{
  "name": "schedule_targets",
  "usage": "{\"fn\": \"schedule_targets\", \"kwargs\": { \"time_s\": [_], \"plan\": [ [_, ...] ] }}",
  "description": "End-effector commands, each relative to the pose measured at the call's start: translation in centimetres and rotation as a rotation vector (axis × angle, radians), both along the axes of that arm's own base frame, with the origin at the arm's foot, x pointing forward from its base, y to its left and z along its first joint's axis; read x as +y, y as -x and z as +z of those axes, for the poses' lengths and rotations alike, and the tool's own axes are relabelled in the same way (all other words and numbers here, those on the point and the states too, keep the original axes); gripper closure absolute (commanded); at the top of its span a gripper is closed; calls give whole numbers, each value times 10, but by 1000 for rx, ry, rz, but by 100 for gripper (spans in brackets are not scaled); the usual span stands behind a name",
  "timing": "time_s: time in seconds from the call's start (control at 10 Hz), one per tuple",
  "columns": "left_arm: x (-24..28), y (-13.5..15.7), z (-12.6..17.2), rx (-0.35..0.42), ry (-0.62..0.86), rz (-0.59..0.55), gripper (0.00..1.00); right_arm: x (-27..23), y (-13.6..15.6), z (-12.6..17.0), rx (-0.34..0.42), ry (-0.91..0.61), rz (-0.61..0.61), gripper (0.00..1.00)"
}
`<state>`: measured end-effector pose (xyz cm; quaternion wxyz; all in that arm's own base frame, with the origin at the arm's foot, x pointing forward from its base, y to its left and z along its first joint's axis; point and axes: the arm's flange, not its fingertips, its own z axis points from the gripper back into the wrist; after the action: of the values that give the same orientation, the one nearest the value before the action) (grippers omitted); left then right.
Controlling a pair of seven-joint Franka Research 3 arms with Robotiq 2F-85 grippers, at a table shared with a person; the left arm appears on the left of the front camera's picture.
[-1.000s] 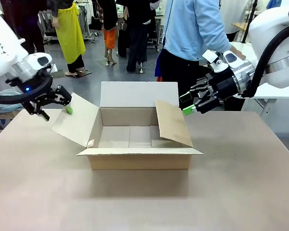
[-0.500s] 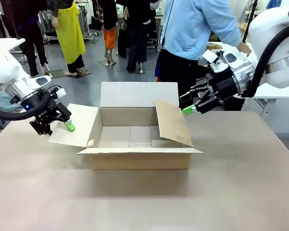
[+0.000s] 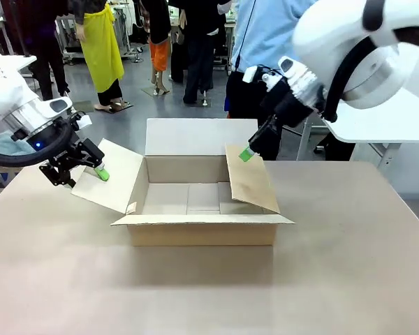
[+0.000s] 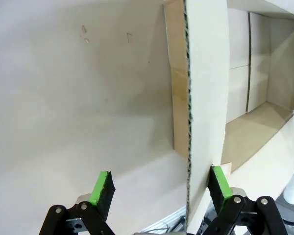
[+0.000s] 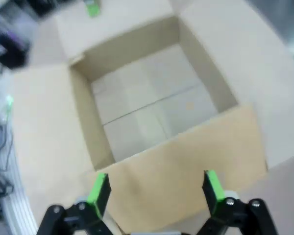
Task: Pack the gift set into the box.
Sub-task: Place both hands on the side flaps of the Package Box and spread them outward.
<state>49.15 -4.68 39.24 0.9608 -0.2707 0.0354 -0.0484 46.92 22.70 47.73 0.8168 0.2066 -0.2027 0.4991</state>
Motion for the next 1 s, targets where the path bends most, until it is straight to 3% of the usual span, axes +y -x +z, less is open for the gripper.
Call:
{"fn": "schedule_targets", "kwargs": {
  "time_s": [0.0, 0.1, 0.2, 0.3, 0.4, 0.5, 0.6, 0.7, 0.9],
  "plan": [
    [1, 5, -3, 1, -21, 5, 0, 46, 17, 53, 294, 308, -512, 0],
    [1, 5, -3, 1, -21, 5, 0, 49, 30, 39, 323, 300, -662, 0],
    [1, 5, -3, 1, -21, 5, 0, 43, 40, 30, 169, 214, -527, 0],
    [1, 5, -3, 1, -21, 5, 0, 9, 17, 10, 42, 142, -235, 0],
    [1, 5, -3, 1, -21, 5, 0, 14, 30, 13, 76, 184, -367, 0],
    [1, 5, -3, 1, -21, 5, 0, 19, 2, -19, 276, 291, -648, 0],
    [1, 5, -3, 1, -21, 5, 0, 56, -7, -21, 220, 241, -861, 0],
    [1, 5, -3, 1, -21, 5, 0, 85, -8, -12, 229, 251, -1002, 0],
    [1, 5, -3, 1, -21, 5, 0, 123, -8, -8, 195, 301, -1052, 0]
  ]
}}
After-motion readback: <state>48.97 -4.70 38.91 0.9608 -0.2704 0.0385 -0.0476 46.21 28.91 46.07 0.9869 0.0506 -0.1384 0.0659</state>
